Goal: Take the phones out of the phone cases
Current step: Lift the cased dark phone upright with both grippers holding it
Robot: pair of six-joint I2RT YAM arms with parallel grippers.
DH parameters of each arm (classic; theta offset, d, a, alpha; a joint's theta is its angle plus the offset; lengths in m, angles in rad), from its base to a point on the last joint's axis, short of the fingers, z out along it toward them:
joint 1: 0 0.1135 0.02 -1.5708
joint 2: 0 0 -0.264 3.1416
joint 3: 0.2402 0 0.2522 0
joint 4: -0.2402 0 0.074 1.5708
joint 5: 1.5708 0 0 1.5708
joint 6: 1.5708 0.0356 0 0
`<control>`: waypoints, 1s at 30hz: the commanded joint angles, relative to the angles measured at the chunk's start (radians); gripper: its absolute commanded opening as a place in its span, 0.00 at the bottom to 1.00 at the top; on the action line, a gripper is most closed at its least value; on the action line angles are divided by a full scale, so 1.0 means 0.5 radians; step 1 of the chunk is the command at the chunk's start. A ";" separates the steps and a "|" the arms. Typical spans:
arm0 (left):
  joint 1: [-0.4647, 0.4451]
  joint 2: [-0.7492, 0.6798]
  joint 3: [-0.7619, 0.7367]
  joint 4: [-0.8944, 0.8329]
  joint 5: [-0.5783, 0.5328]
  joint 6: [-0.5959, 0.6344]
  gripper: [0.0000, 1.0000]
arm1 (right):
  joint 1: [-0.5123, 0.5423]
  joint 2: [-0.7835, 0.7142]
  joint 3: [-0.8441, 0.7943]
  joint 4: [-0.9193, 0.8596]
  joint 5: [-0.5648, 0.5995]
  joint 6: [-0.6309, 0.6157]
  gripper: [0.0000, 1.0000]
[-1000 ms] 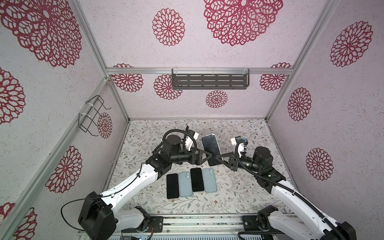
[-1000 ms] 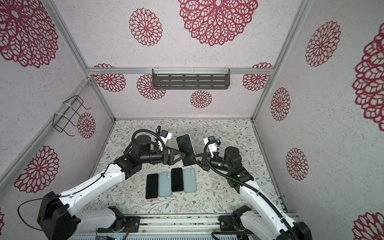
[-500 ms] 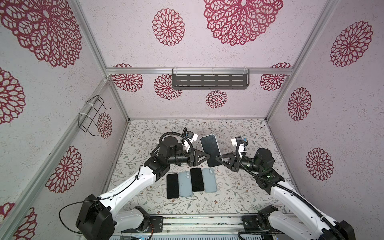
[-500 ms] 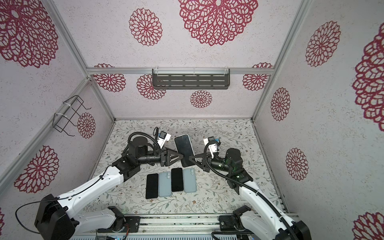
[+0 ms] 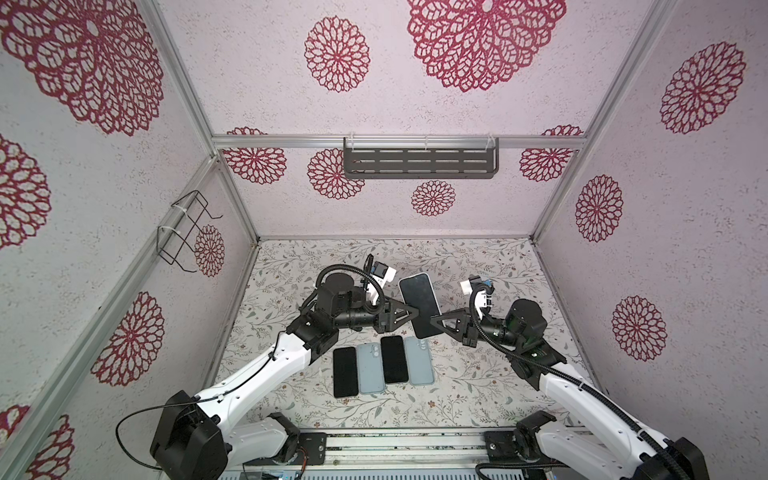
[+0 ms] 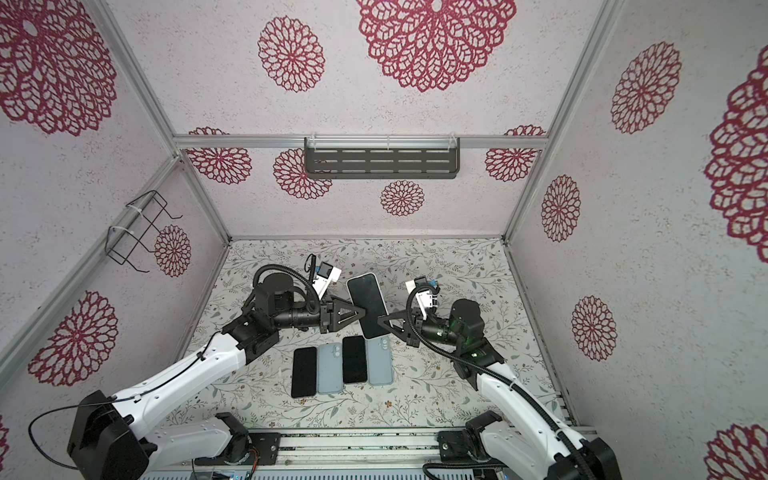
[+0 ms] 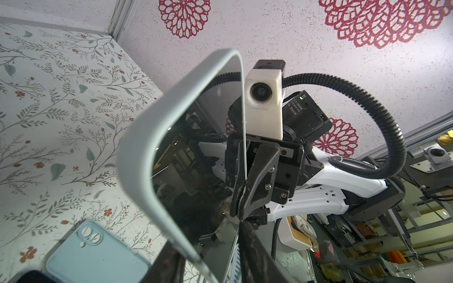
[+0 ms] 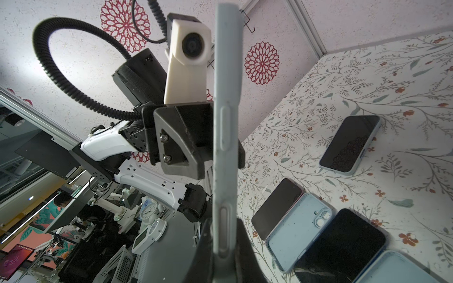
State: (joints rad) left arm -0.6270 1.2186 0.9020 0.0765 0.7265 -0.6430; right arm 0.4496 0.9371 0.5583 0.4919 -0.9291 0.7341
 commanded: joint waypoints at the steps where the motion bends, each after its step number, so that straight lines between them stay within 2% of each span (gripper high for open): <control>1: 0.014 -0.052 0.027 0.022 0.050 0.036 0.33 | -0.006 -0.018 0.019 0.191 -0.044 -0.004 0.00; 7: 0.011 -0.035 0.046 0.036 0.089 0.032 0.22 | -0.005 0.006 0.000 0.231 -0.065 0.004 0.00; 12: 0.005 -0.034 0.055 0.043 0.112 0.018 0.19 | -0.004 0.053 -0.006 0.230 -0.090 -0.015 0.00; 20: 0.002 -0.100 0.061 -0.025 0.058 0.031 0.45 | -0.006 0.098 -0.015 0.257 -0.111 -0.029 0.00; 30: 0.004 -0.115 0.074 0.017 0.032 0.024 0.48 | -0.001 0.082 -0.049 0.300 -0.101 0.007 0.00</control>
State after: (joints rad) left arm -0.6205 1.1835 0.9047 0.0322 0.7292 -0.6472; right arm 0.4480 0.9928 0.5396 0.5804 -0.9779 0.7338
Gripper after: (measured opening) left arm 0.485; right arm 0.123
